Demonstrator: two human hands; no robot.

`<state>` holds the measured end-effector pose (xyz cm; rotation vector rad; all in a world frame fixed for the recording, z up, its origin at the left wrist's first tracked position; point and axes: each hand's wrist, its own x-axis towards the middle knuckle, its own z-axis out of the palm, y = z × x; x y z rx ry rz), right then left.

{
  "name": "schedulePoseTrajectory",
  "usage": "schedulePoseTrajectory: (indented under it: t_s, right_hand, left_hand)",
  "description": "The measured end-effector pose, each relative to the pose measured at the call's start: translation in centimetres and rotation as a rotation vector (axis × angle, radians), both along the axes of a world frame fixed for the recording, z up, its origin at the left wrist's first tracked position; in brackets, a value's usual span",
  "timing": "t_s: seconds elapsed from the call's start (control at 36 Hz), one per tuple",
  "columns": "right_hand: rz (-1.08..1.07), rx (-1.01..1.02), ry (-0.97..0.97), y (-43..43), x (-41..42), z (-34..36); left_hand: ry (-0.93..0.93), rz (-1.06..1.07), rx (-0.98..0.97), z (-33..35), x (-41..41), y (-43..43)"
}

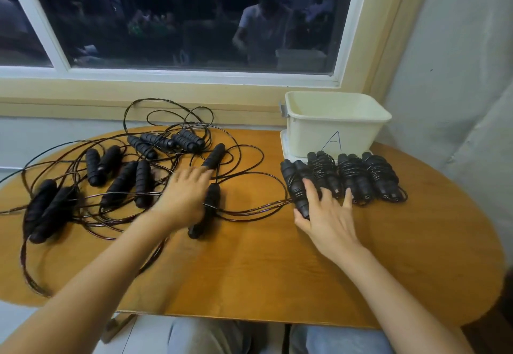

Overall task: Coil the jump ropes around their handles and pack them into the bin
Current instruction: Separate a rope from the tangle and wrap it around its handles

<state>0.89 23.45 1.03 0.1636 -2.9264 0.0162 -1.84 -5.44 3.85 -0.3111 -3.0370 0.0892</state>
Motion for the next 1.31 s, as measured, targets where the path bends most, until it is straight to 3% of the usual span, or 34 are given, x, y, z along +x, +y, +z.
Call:
schedulePoseTrajectory:
  t_s: [0.11,0.25,0.36,0.58,0.72,0.81,0.92,1.08,1.31]
  right_hand:
    - [0.028,-0.021,0.07,-1.4,-0.2,-0.3]
    - [0.069,-0.062,0.163,-1.8,-0.6,0.2]
    - [0.121,-0.193,0.165,-1.6,-0.8,0.3]
    - [0.318,-0.92,0.007,-2.9,-2.5,-0.4]
    - [0.356,-1.165,-0.064,-3.3,-4.2,-1.9]
    - [0.347,-1.154,-0.09,-3.1,-5.2,-2.3]
    - [0.334,-0.978,-0.005,-2.9,-6.4,-2.7]
    - [0.318,-1.047,-0.035,-2.6,-8.1,-4.5]
    - [0.293,-1.182,-0.084,-2.2,-8.3,-5.5]
  left_hand:
    - [-0.122,-0.166,0.643,0.4,2.8,7.4]
    - [-0.242,-0.148,0.718,-1.9,0.8,10.2]
    - [-0.207,-0.266,0.976,-2.1,-0.6,9.7]
    - [-0.28,-0.29,1.37,-1.4,-2.4,10.0]
    - [-0.452,-0.251,1.616,-1.9,-4.4,9.8]
    - [-0.472,-0.174,1.692,-2.5,-5.4,9.9]
    - [-0.445,-0.038,1.792,-4.0,-6.3,10.3]
    - [-0.267,0.136,1.739,-5.1,-6.9,11.1]
    - [-0.169,-0.074,1.508,-6.2,-7.5,9.9]
